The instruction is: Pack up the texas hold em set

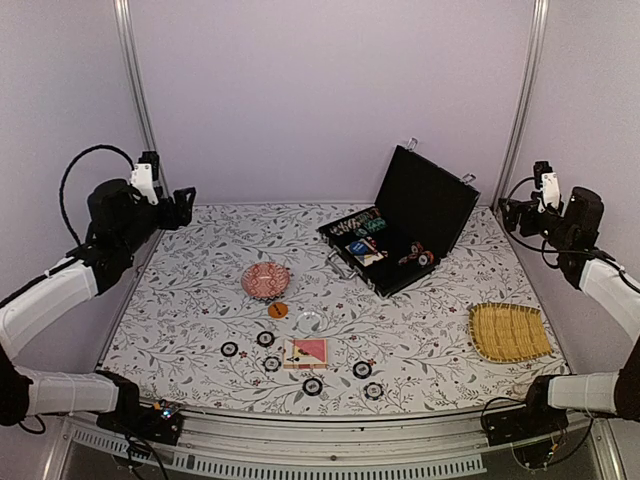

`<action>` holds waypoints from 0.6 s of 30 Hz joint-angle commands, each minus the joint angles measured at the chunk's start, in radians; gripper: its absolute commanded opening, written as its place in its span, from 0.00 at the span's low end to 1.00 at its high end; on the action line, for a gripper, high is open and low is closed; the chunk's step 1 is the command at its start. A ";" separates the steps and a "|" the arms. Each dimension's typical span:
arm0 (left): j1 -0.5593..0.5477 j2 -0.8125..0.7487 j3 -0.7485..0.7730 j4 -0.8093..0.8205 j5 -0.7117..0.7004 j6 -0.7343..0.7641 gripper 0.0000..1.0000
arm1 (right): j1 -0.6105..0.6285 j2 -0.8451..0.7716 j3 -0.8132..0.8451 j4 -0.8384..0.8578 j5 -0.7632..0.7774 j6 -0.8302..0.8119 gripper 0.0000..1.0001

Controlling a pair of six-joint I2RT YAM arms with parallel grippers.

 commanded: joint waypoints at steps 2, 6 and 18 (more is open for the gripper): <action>-0.043 -0.014 0.068 -0.307 0.083 -0.054 0.82 | -0.009 -0.054 0.123 -0.407 -0.313 -0.152 0.99; -0.088 0.016 0.107 -0.411 0.124 -0.108 0.76 | 0.137 -0.018 0.241 -0.606 -0.360 -0.225 0.94; -0.319 0.099 0.187 -0.563 0.057 -0.271 0.74 | 0.641 0.473 0.600 -1.014 -0.242 -0.374 0.52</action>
